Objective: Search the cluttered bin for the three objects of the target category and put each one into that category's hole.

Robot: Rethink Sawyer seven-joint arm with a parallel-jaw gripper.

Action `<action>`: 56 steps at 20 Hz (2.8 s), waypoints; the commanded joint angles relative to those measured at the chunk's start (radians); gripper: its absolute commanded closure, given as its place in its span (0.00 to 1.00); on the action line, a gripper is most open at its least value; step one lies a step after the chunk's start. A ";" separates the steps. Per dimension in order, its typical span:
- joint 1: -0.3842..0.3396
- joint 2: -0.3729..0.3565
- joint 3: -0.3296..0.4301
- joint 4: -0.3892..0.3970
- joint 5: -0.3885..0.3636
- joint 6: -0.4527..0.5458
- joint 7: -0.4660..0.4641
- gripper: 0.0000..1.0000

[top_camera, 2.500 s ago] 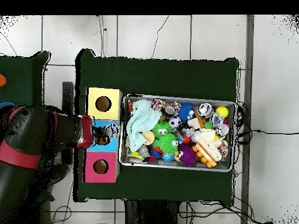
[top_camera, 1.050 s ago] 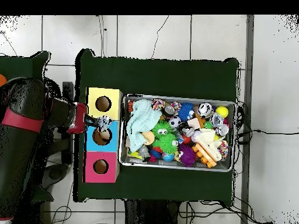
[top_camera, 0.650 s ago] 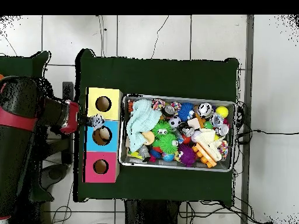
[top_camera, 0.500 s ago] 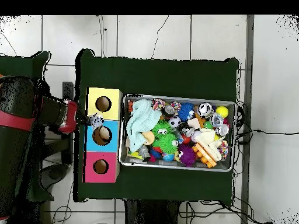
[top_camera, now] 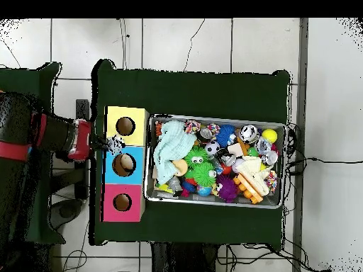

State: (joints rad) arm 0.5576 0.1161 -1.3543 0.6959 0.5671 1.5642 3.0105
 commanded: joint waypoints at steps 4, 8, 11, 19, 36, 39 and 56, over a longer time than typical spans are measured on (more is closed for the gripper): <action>0.069 -0.110 0.044 0.191 -0.134 -0.058 0.127 1.00; 0.100 -0.186 0.098 0.336 -0.189 -0.179 0.062 1.00; 0.129 -0.221 0.138 0.431 -0.205 -0.270 0.054 1.00; 0.166 -0.272 0.213 0.609 -0.235 -0.487 0.056 1.00; 0.183 -0.144 0.196 0.543 -0.206 -0.461 0.194 1.00; 0.185 -0.122 0.186 0.511 -0.189 -0.421 0.221 1.00; 0.145 -0.062 0.145 0.355 -0.127 -0.271 0.270 1.00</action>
State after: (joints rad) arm 0.7523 -0.0032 -1.2921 1.1844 0.3646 1.1308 3.0105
